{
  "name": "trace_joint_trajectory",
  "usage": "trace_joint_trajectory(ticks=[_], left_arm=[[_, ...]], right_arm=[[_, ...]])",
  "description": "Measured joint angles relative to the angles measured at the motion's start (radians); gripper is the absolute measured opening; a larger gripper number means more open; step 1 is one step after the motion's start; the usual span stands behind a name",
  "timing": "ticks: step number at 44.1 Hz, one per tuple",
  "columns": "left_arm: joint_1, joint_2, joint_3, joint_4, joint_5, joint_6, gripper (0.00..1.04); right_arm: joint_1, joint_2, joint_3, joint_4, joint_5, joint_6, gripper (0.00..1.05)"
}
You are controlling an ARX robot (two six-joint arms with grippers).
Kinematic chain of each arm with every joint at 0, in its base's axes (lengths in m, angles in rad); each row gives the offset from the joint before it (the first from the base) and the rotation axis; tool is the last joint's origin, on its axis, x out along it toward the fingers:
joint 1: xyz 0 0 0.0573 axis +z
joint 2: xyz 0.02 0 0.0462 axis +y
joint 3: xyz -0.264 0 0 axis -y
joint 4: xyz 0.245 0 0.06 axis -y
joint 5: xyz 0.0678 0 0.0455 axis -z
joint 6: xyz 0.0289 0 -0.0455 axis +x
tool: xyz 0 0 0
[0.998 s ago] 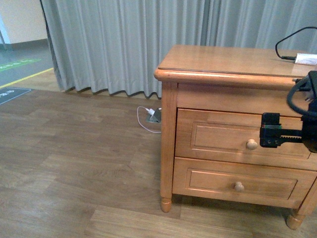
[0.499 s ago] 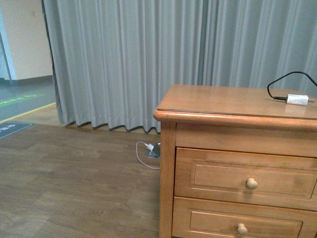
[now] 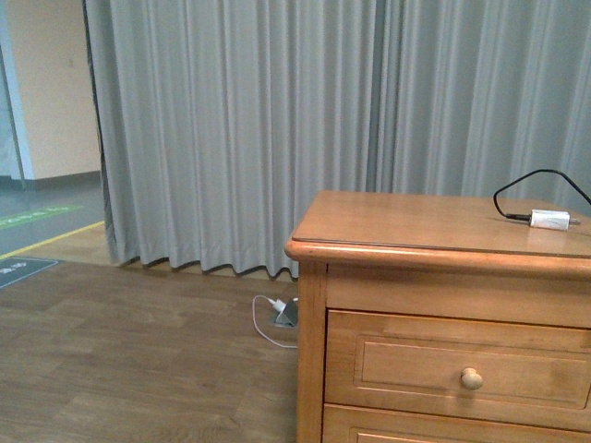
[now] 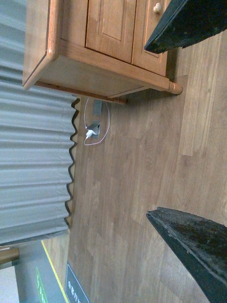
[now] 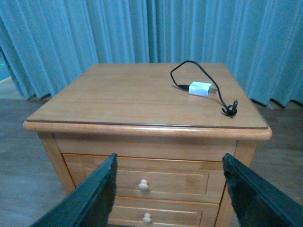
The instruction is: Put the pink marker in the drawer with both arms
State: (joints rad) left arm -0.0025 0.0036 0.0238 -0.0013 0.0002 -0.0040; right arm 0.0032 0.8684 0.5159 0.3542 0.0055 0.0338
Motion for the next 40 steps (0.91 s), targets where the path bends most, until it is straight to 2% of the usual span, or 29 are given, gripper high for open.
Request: trace_joint_trajectory(ticks=[12, 17, 40], left_arm=[[0.000, 0.000, 0.000, 0.000, 0.000, 0.000, 0.99], [0.000, 0.000, 0.000, 0.000, 0.000, 0.000, 0.99], [0.000, 0.000, 0.000, 0.000, 0.000, 0.000, 0.99]], right_arm=[[-0.003, -0.123, -0.224, 0.089, -0.003, -0.027, 0.17], [-0.003, -0.167, -0.274, 0.098, -0.003, -0.029, 0.01], [-0.003, -0.407, -0.442, 0.029, -0.003, -0.031, 0.01]])
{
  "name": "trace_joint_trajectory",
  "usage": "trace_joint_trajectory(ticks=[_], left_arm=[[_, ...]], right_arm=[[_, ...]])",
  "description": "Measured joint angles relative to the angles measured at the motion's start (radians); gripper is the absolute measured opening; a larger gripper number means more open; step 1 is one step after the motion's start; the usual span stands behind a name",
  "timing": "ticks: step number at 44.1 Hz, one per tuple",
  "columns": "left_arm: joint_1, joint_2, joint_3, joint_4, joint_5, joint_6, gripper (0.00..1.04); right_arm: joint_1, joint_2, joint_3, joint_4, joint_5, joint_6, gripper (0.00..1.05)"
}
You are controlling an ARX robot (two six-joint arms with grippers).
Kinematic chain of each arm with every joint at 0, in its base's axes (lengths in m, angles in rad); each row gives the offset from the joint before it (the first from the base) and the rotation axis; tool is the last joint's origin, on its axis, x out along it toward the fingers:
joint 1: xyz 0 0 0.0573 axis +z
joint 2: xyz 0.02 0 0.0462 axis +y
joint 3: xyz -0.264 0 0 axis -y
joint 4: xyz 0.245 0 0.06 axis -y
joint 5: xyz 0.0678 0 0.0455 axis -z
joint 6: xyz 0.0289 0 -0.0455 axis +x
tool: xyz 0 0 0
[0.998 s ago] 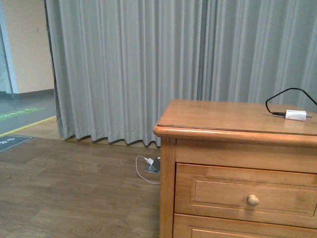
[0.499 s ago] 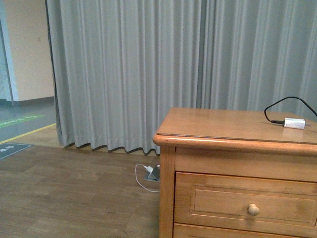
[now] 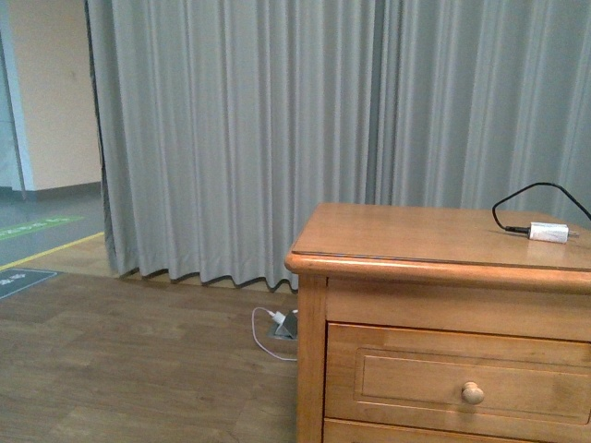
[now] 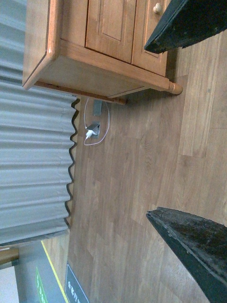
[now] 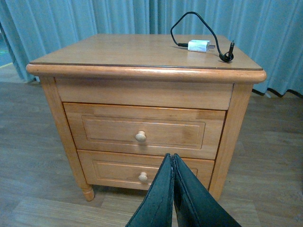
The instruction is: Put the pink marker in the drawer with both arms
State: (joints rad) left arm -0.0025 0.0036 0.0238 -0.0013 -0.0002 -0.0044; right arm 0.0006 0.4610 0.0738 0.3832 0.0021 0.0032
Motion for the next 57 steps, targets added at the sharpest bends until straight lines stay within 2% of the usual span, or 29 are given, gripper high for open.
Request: trace_joint_trajectory(ticks=[33, 36, 39, 49, 52, 57], left_arm=[[0.000, 0.000, 0.000, 0.000, 0.000, 0.000, 0.99], [0.000, 0.000, 0.000, 0.000, 0.000, 0.000, 0.99], [0.000, 0.000, 0.000, 0.000, 0.000, 0.000, 0.99], [0.000, 0.000, 0.000, 0.000, 0.000, 0.000, 0.99], [0.000, 0.000, 0.000, 0.000, 0.000, 0.000, 0.99], [0.000, 0.000, 0.000, 0.000, 0.000, 0.000, 0.99]], right_arm=[[0.000, -0.269, -0.069, -0.188, 0.000, 0.000, 0.01], [0.000, -0.311, -0.068, -0.232, 0.000, 0.000, 0.01], [0.000, -0.414, -0.068, -0.367, -0.001, -0.001, 0.01], [0.000, -0.457, -0.068, -0.382, -0.001, -0.002, 0.02], [0.000, -0.457, -0.068, -0.382, 0.000, -0.002, 0.11], [0.000, -0.457, -0.068, -0.382, -0.001, -0.002, 0.36]])
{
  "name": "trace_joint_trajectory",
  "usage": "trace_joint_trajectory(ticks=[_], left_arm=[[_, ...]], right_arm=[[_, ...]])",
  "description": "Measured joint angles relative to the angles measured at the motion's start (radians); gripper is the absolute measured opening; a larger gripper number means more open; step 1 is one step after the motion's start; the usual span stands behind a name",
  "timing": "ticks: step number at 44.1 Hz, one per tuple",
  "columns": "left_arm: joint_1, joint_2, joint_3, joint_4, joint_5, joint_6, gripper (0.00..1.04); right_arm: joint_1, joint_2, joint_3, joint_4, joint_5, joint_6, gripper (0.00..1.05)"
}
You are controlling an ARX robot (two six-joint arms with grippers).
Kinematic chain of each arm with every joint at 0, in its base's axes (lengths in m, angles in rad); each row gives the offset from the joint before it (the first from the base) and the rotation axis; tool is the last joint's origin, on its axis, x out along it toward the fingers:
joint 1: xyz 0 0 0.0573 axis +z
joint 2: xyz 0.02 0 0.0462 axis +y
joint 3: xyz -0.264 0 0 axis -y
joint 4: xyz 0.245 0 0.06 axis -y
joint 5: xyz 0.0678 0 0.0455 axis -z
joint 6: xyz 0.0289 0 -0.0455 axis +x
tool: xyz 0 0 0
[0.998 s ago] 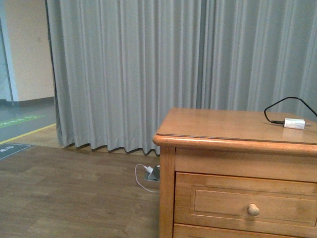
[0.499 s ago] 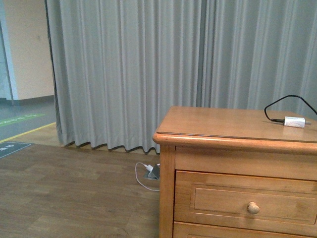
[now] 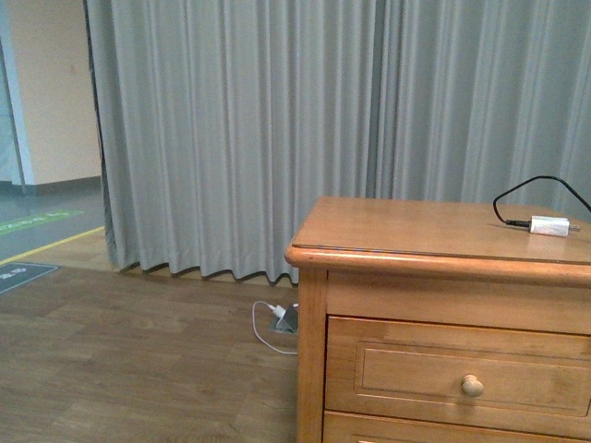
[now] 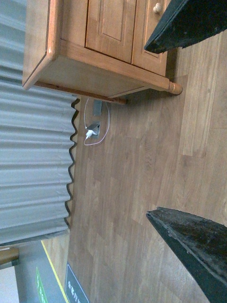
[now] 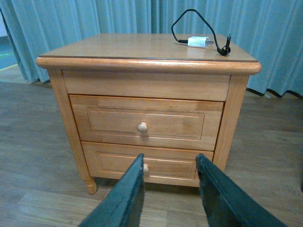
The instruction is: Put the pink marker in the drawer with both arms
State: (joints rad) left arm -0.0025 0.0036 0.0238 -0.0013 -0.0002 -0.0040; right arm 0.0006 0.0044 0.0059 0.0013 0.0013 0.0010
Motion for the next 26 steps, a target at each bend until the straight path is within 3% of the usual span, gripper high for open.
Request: trace_joint_trajectory(ticks=[11, 15, 26], left_arm=[[0.000, 0.000, 0.000, 0.000, 0.000, 0.000, 0.99], [0.000, 0.000, 0.000, 0.000, 0.000, 0.000, 0.99], [0.000, 0.000, 0.000, 0.000, 0.000, 0.000, 0.99]], right_arm=[[0.000, 0.000, 0.000, 0.000, 0.000, 0.000, 0.77], [0.000, 0.000, 0.000, 0.000, 0.000, 0.000, 0.96], [0.000, 0.000, 0.000, 0.000, 0.000, 0.000, 0.96]])
